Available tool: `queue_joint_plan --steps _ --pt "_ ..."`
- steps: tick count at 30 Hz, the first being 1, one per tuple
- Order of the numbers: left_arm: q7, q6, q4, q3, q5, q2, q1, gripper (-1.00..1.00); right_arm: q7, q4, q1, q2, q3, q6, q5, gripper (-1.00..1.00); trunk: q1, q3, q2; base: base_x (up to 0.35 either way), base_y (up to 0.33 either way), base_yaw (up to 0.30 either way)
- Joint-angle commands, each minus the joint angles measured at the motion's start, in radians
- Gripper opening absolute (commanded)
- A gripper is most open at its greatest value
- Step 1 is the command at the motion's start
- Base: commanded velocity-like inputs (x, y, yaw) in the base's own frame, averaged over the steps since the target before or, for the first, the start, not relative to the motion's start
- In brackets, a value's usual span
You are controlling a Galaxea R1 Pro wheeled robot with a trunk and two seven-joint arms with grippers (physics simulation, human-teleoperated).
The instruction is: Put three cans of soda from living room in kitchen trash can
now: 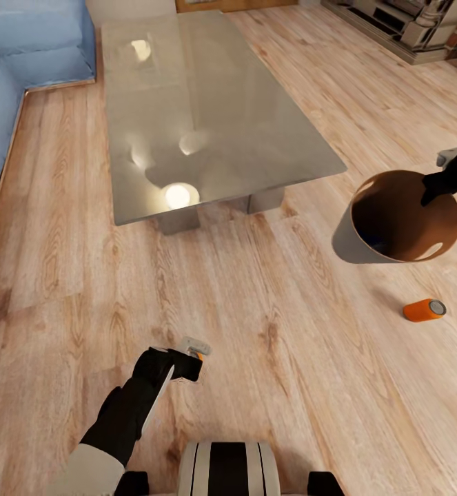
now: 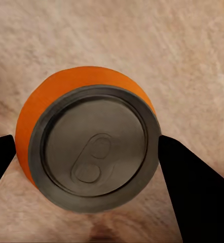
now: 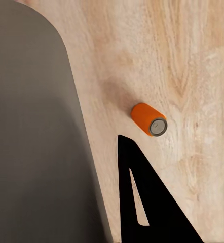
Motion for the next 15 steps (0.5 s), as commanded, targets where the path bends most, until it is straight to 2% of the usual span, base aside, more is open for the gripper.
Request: queue_joint_plan --steps 1,3,4,8,11,15 --pt "-0.006 0.006 -0.006 0.001 0.002 0.006 -0.002 -1.00 0.000 -0.006 0.006 0.006 -0.006 0.003 -0.006 -1.00 -0.004 0.003 0.007 0.000 0.000 0.000" --pt "-0.016 0.017 -0.017 0.005 0.003 0.017 -0.010 -1.00 0.004 -0.017 0.018 0.017 -0.001 0.003 -0.004 -1.00 -0.012 0.010 0.021 0.000 0.000 0.000" --pt "-0.229 0.140 -0.202 0.007 0.003 0.085 -0.027 -1.00 0.005 -0.035 0.120 0.045 -0.200 0.003 -0.075 -1.00 -0.016 0.013 0.028 0.000 0.000 0.000" --pt "-0.287 0.150 -0.262 0.059 0.003 0.100 -0.052 -1.00 0.007 -0.041 0.163 0.055 -0.211 0.003 -0.079 -1.00 -0.031 0.025 0.056 0.000 0.000 0.000" --pt "-0.298 0.150 -0.272 0.081 0.004 0.103 -0.058 -1.00 0.007 -0.043 0.180 0.058 -0.213 0.003 -0.080 -1.00 -0.042 0.035 0.077 0.000 0.000 0.000" --pt "-0.334 0.150 -0.278 0.092 0.003 0.117 -0.072 -1.00 0.007 -0.043 0.197 0.065 -0.215 0.003 -0.081 -1.00 -0.058 0.047 0.105 0.000 0.000 0.000"
